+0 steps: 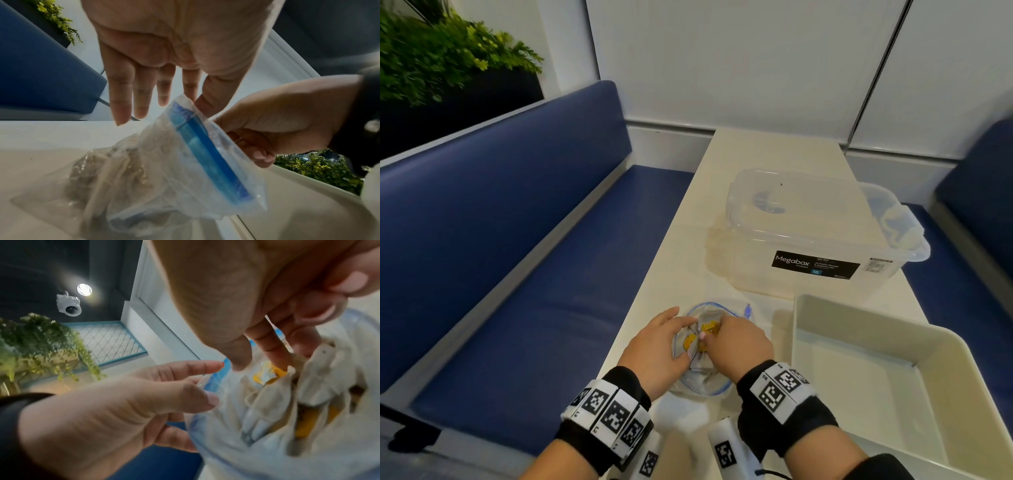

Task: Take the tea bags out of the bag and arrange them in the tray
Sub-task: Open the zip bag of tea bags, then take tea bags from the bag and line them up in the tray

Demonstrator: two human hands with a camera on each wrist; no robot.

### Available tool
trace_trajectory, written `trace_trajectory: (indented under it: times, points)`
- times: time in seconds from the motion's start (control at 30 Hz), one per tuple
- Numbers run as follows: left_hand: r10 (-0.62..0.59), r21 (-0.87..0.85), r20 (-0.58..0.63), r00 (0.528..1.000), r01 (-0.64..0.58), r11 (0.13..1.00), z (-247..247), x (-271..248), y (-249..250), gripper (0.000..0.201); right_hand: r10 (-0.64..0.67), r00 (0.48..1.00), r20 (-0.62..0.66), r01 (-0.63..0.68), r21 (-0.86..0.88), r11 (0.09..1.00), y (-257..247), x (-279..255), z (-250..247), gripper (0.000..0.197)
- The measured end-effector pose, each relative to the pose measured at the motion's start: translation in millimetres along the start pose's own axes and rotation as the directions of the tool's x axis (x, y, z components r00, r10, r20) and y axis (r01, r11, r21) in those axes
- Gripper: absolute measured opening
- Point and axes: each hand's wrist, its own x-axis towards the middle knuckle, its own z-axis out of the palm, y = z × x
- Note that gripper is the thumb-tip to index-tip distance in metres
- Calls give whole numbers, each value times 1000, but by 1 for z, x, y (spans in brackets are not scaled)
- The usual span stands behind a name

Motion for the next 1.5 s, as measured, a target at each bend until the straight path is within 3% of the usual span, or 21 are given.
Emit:
trace_trajectory:
  times: [0.17,0.3,0.47,0.7,0.83,0.93,1.17,1.33,1.5]
  points:
    - [-5,9,34,999,5,1000,0,1,1,56,0,1000,21,3,-121,993,1,3,-1,25]
    - [-1,11,56,998,1,1000,1,3,1,60,3,1000,16,-2,-94,996,-1,5,1,19]
    - [0,23,57,998,-1,1000,2,4,4,61,14,997,70,-5,-119,993,-3,5,4,32]
    - [4,35,50,999,-5,999,3,5,8,60,-21,991,130,35,-103,994,-2,4,2,29]
    - [-3,28,53,999,2,1000,1,4,6,58,-92,994,63,92,8,996,1,1,-16,3]
    - [0,31,55,998,-2,1000,-1,2,7,55,-175,985,3,175,62,983,4,-4,-35,28]
    - [94,-103,-26,995,-97,990,-14,-5,28,61,-361,923,-134,377,128,917,4,-26,-71,15]
    - [79,-345,-155,985,-129,930,-20,-5,52,22,-394,891,-225,439,208,874,10,-36,-89,10]
    - [53,-446,-247,968,-162,880,-13,-4,71,19,-360,896,-259,419,230,878,31,-37,-98,17]
